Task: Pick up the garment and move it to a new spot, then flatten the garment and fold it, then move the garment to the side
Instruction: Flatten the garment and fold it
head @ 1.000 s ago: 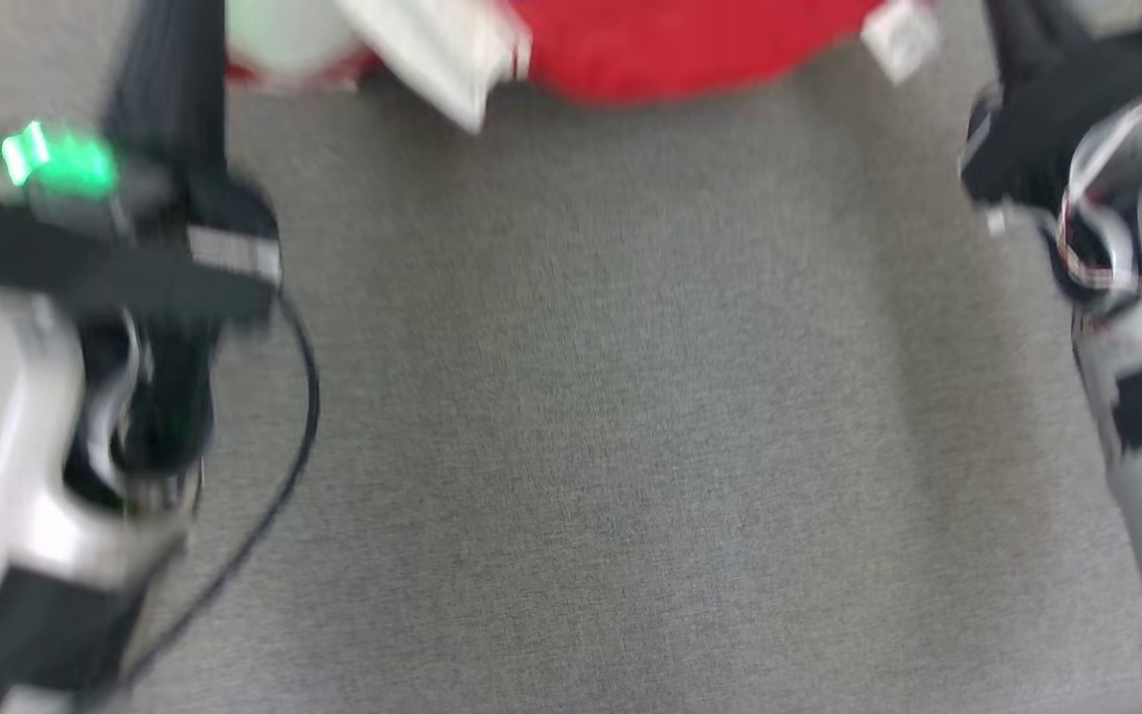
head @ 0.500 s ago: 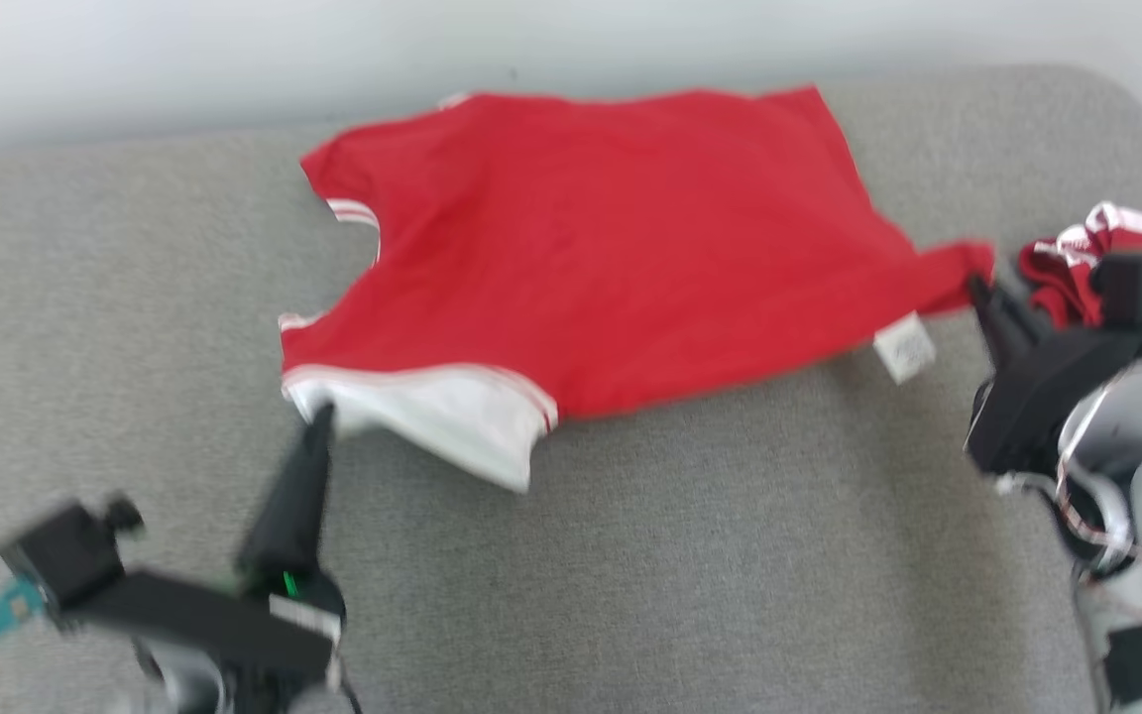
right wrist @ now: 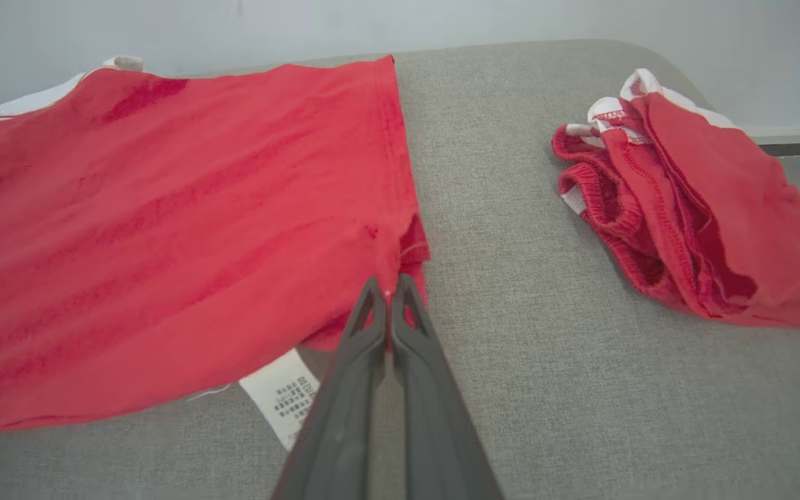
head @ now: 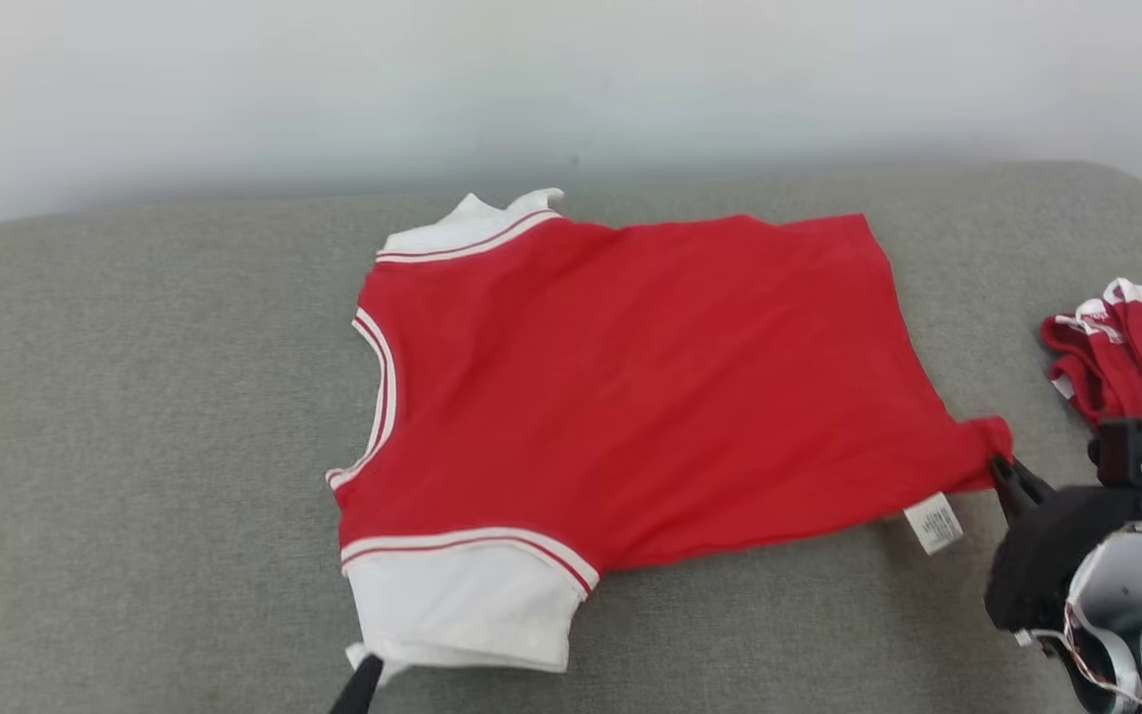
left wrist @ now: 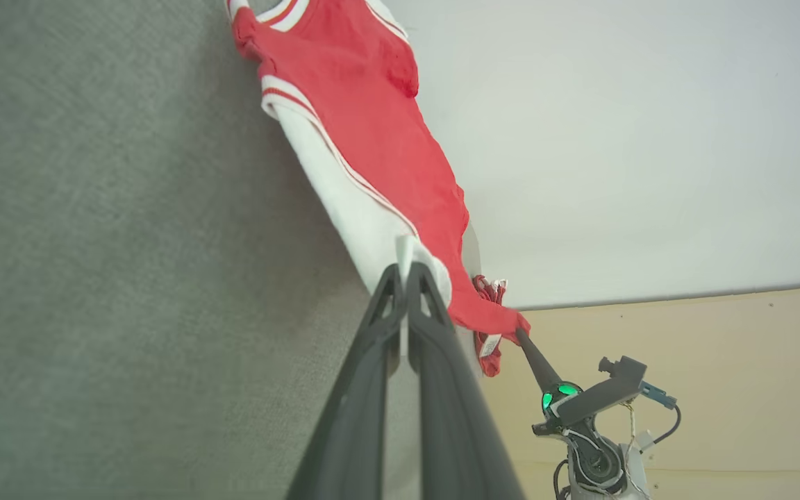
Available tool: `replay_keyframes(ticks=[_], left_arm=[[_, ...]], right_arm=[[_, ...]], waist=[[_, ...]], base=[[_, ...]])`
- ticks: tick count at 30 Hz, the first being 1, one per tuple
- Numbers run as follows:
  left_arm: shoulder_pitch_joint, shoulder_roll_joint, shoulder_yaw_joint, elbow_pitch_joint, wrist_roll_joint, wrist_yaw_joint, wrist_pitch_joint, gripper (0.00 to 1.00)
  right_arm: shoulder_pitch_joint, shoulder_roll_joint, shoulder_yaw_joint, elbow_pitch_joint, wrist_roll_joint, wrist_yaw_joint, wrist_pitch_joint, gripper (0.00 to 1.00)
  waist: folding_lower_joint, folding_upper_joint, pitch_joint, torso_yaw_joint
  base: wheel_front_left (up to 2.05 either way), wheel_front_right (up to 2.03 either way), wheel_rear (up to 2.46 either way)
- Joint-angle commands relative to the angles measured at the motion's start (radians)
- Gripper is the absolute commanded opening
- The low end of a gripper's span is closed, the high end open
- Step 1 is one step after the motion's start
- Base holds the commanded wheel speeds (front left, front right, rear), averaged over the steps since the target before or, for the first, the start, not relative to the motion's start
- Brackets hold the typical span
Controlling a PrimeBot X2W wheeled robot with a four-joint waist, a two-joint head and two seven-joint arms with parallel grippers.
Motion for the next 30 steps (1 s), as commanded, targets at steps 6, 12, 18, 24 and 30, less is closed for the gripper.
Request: replay_keyframes(ticks=[6,12,18,24,30], left_arm=[[0.105,0.026,0.004,0.006,-0.053,-0.001,0.027,0.0],[0.147,0.051,0.005,0.008,-0.052,0.025,0.04,0.0],[0.149,0.045,-0.006,0.02,-0.035,0.041,0.036,0.0],[0.132,0.05,-0.007,0.03,-0.017,0.049,0.031,0.0],[0.06,0.047,-0.006,0.062,0.047,0.065,0.0,0.0]], right_arm=[[0.088,0.029,-0.038,-0.019,-0.055,-0.002,0.024,0.0],[0.165,0.064,-0.066,-0.047,-0.064,-0.002,0.049,0.0],[0.249,0.091,-0.072,-0.116,-0.048,-0.002,0.106,0.0],[0.299,0.106,-0.07,-0.164,-0.046,-0.002,0.136,0.0],[0.256,0.121,-0.065,-0.146,-0.033,-0.002,0.083,0.0]], waist=[[0.0001,0.0002,-0.022,0.028],[0.0001,0.0002,-0.031,0.032],[0.0001,0.0002,-0.029,0.016],[0.0001,0.0002,-0.021,-0.002],[0.0001,0.0002,0.002,-0.01]], base=[[0.0,0.0,0.0],[0.0,0.0,0.0],[0.0,0.0,0.0],[0.0,0.0,0.0],[0.0,0.0,0.0]])
